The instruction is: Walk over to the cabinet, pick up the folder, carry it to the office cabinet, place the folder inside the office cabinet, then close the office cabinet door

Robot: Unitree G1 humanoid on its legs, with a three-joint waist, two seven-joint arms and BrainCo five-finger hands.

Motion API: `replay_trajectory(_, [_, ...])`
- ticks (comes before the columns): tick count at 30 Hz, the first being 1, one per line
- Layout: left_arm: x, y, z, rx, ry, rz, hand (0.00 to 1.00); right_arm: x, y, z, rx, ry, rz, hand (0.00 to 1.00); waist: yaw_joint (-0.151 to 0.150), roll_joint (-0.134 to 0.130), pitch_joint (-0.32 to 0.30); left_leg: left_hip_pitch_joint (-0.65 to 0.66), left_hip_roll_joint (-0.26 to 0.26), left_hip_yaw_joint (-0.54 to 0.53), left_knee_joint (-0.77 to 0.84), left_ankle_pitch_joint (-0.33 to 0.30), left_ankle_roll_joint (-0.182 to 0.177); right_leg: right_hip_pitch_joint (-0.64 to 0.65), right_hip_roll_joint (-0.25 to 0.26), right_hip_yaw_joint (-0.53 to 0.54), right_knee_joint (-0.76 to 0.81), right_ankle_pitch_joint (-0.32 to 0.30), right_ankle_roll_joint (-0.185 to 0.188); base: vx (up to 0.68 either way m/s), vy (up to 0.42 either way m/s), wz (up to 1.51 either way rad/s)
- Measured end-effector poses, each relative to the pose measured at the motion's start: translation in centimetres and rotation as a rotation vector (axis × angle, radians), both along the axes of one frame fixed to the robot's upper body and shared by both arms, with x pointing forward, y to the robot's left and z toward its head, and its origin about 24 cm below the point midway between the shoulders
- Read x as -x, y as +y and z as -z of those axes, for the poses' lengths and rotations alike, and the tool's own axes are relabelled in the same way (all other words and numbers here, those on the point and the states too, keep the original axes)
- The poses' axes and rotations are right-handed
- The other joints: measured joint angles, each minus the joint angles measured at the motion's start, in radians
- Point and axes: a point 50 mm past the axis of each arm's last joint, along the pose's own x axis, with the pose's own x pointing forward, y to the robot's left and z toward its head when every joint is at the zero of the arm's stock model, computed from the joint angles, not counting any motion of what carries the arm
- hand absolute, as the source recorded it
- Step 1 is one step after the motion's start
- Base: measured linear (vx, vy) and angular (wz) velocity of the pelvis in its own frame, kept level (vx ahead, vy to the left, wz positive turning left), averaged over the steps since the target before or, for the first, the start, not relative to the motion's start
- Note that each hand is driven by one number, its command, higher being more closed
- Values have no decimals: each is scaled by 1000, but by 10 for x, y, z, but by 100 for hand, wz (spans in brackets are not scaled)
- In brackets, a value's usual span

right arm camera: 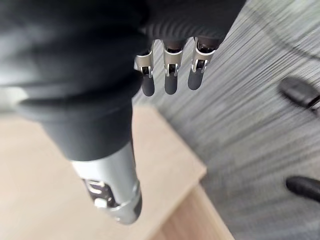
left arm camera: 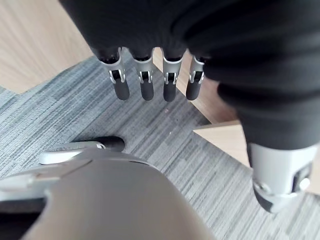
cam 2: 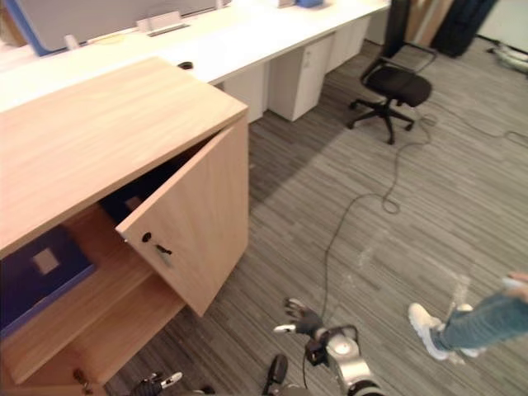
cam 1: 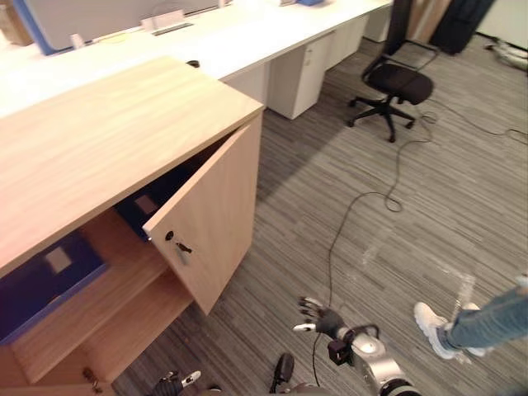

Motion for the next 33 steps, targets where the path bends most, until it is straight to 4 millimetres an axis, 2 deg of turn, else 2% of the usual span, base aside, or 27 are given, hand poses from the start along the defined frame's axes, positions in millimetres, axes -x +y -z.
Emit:
replay_trajectory(1, [0,-2,1,-15,1,-32,0,25,-5,14,74,132,95,0,-1,11,7,-3,-6,-53,1,8,6,24,-12,-58,1,-3,4,100,44,94])
replay_trajectory(3, [0,-4,1,-29,1,-50,0,56,-7,28,78,270,218,0,-1,19,8,-6,-20,-116,1,15,14,56,-31,-126,3,-16,20,152,82,115])
replay_trajectory(4, [0,-5,1,-34,3,-56,0,73,-6,33,36,336,331,0,0,24,6,-9,-30,-157,1,19,19,73,-44,-170,10,-24,31,184,141,156])
replay_trajectory(5, [0,-6,2,-34,5,-65,0,86,-13,36,-30,373,547,0,7,32,4,-9,-54,-220,3,28,32,94,-82,-235,54,-50,50,156,151,142])
replay_trajectory(6, [0,-7,2,-28,6,-71,0,90,-15,36,-57,373,625,0,12,36,2,-9,-64,-244,6,32,36,100,-101,-262,81,-61,54,166,218,160])
replay_trajectory(7, [0,-9,2,-21,9,-80,0,94,-16,36,-108,362,740,0,17,42,-2,-10,-87,-295,13,40,45,111,-146,-300,146,-85,66,197,319,144])
replay_trajectory(8, [-1,-11,3,-14,7,-85,0,93,-17,35,-153,330,822,0,21,48,-6,-11,-105,-338,20,46,51,116,-183,-302,209,-96,63,165,276,139])
replay_trajectory(9, [-1,-11,3,-10,4,-92,0,91,-17,35,-171,313,846,0,23,51,-7,-12,-111,-351,24,47,53,116,-197,-296,235,-97,61,143,277,109])
replay_trajectory(10, [0,-11,3,-10,5,-106,0,81,-13,33,-213,270,864,0,27,53,-12,-12,-119,-375,24,52,60,107,-216,-266,284,-98,60,104,184,63])
replay_trajectory(12, [2,-11,3,-6,7,-117,0,63,2,29,-275,216,834,0,35,53,-18,-12,-125,-398,33,54,63,69,-227,-137,352,-111,54,135,194,39])
replay_trajectory(14, [-5,-12,2,-9,-6,-104,0,52,17,28,-306,199,755,0,27,55,-22,-26,-133,-451,46,54,64,50,-187,50,363,-183,59,103,69,55])
replay_trajectory(16, [-11,-12,1,-8,-21,-115,0,53,19,28,-313,201,744,0,24,52,-22,-28,-144,-496,57,54,64,65,-142,159,334,-235,73,81,-118,74])
replay_trajectory(17, [-13,-11,1,-7,-28,-144,0,55,19,28,-320,202,755,0,20,38,-28,-28,-162,-514,66,51,61,85,-128,205,305,-245,77,78,-190,74])
replay_trajectory(18, [-14,-10,0,-7,-34,-161,0,57,19,29,-325,203,764,0,19,30,-28,-31,-177,-517,76,45,57,102,-132,204,295,-253,80,56,-205,65])
replay_trajectory(19, [-15,-10,0,2,-45,-206,0,60,18,30,-333,205,784,0,20,22,-26,-42,-184,-497,102,-1,64,130,-147,198,281,-286,114,23,-151,38])
replay_trajectory(20, [-16,-10,0,6,-54,-232,0,60,18,30,-334,203,785,0,21,21,-25,-52,-173,-465,128,-27,67,135,-146,189,284,-303,117,-7,-188,34])
replay_trajectory(21, [-14,-11,1,12,-56,-268,0,59,17,29,-333,197,786,0,14,30,-28,-80,-138,-401,178,-52,54,147,-131,173,286,-319,119,-25,-185,37])
replay_trajectory(22, [-12,-11,1,17,-56,-301,0,60,14,29,-327,192,790,0,4,36,-30,-99,-114,-381,237,-67,29,164,-110,146,302,-336,113,-25,-212,54])
replay_trajectory(23, [-12,-9,1,18,-63,-321,0,63,15,30,-324,197,791,0,3,29,-31,-104,-106,-399,263,-79,16,172,-100,127,323,-354,109,-12,-158,55])
replay_trajectory(25, [-18,-11,-1,24,-92,-327,0,65,13,30,-313,198,792,0,-3,23,-25,-124,-108,-428,288,-88,3,173,-98,93,352,-370,102,-38,-94,63])
replay_trajectory(26, [-21,-18,-2,49,-108,-340,0,67,10,31,-309,197,809,0,-10,19,-20,-152,-91,-403,311,-101,12,172,-98,66,361,-372,100,-62,-43,73])
replay_trajectory(27, [-23,-22,-1,65,-115,-348,0,68,8,31,-302,197,813,0,-14,21,-17,-171,-70,-362,327,-103,14,174,-98,52,369,-373,98,-70,-2,85])
replay_trajectory(29, [-31,-21,-6,80,-169,-359,0,77,0,32,-271,208,834,0,-30,20,6,-216,-10,-185,389,-80,21,204,-117,0,403,-401,101,-46,41,94])
replay_trajectory(30, [-32,-21,-7,83,-181,-358,0,82,-2,32,-262,218,847,0,-31,16,9,-223,-9,-142,399,-80,28,205,-132,-6,416,-413,106,-10,123,73])
replay_trajectory(31, [-37,-19,-11,85,-213,-361,0,87,-4,34,-253,236,863,0,-27,12,15,-243,-3,-53,417,-107,100,203,-153,-24,424,-433,119,20,129,62])
replay_trajectory(32, [-36,-18,-12,85,-224,-360,0,92,-6,35,-260,250,902,0,-33,13,17,-251,58,97,425,-120,127,205,-166,-43,412,-434,118,44,114,67])
replay_trajectory(33, [-37,-18,-13,88,-230,-353,0,97,-5,36,-263,262,918,0,-37,3,18,-251,91,174,430,-119,127,213,-171,-56,395,-435,116,134,121,92])
